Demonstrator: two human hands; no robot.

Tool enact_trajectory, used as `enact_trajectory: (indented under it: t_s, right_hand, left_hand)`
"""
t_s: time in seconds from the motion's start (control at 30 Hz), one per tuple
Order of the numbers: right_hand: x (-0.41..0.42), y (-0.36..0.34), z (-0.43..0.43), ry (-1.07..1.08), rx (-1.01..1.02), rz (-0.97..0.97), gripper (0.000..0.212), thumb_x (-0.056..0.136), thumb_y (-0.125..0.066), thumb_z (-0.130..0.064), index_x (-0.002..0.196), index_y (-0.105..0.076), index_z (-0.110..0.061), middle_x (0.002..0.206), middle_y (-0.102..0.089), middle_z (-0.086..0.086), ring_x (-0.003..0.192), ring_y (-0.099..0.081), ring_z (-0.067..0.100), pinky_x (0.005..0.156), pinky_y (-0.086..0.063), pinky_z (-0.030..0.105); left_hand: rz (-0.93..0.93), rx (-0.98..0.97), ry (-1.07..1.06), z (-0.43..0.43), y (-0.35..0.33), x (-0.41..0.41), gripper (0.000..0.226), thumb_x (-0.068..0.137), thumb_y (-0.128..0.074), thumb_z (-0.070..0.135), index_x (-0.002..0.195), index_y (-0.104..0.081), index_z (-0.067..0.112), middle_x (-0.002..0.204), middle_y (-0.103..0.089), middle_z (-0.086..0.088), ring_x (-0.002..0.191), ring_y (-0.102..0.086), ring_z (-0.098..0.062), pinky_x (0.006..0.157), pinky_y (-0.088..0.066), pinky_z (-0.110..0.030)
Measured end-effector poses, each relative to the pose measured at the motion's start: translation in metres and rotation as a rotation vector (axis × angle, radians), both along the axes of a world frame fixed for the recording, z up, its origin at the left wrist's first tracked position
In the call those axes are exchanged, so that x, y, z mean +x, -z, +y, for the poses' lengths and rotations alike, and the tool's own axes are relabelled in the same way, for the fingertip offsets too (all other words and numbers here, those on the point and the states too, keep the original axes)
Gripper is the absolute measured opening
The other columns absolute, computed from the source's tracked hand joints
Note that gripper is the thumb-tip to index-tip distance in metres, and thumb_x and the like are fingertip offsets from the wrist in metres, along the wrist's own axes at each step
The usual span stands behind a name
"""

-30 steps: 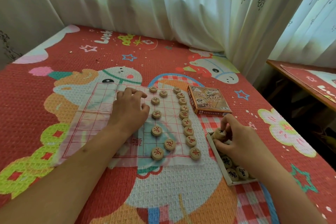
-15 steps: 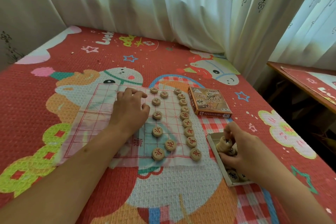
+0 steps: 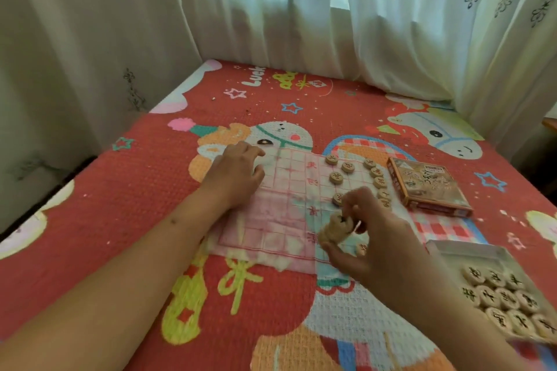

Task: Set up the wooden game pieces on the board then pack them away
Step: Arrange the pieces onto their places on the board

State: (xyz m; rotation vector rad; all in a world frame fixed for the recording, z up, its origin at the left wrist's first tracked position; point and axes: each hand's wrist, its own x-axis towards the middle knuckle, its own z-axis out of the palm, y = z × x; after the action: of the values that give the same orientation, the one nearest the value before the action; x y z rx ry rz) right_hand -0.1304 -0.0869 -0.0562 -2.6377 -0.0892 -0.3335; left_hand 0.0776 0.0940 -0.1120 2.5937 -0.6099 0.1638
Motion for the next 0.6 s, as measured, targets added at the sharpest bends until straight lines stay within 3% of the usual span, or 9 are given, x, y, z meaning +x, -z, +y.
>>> enact_trajectory:
  t_s: [0.17,0.33,0.47,0.6]
  right_hand:
    - [0.029,0.03,0.032,-0.125,-0.037,0.049,0.043,0.079,-0.07,-0.04,0.094,-0.03,-0.042,0.089,-0.055,-0.012,0.08,-0.054,0.005,0.067,-0.049,0.027]
    - [0.031,0.038,0.031,-0.095,-0.017,0.027,0.036,0.076,-0.066,-0.047,0.094,-0.035,-0.042,0.092,-0.056,-0.018,0.084,-0.055,0.001,0.069,-0.047,0.021]
    - [0.042,0.033,0.026,-0.039,0.015,-0.069,0.038,0.079,-0.075,-0.031,0.092,-0.04,-0.035,0.087,-0.057,-0.019,0.085,-0.055,-0.001,0.07,-0.046,0.019]
    - [0.062,0.03,0.027,-0.009,-0.02,-0.025,0.038,0.08,-0.074,-0.033,0.093,-0.038,-0.036,0.089,-0.06,-0.016,0.081,-0.058,-0.001,0.067,-0.049,0.022]
  left_hand:
    - [-0.009,0.06,-0.031,0.012,0.011,0.007,0.039,0.097,-0.043,0.031,0.133,-0.053,0.019,0.133,-0.047,-0.005,0.122,-0.039,-0.026,0.102,-0.034,-0.042]
    - [0.017,0.059,-0.025,0.013,0.014,0.012,0.042,0.095,-0.044,0.033,0.135,-0.049,0.021,0.137,-0.042,-0.004,0.126,-0.035,-0.026,0.106,-0.03,-0.041]
    - [0.039,0.054,-0.021,0.012,0.015,0.015,0.044,0.095,-0.044,0.035,0.137,-0.047,0.022,0.139,-0.04,-0.004,0.128,-0.033,-0.025,0.108,-0.027,-0.04]
    - [0.049,0.052,-0.013,0.012,0.014,0.016,0.045,0.096,-0.044,0.036,0.138,-0.046,0.022,0.139,-0.039,-0.004,0.129,-0.031,-0.026,0.109,-0.026,-0.041]
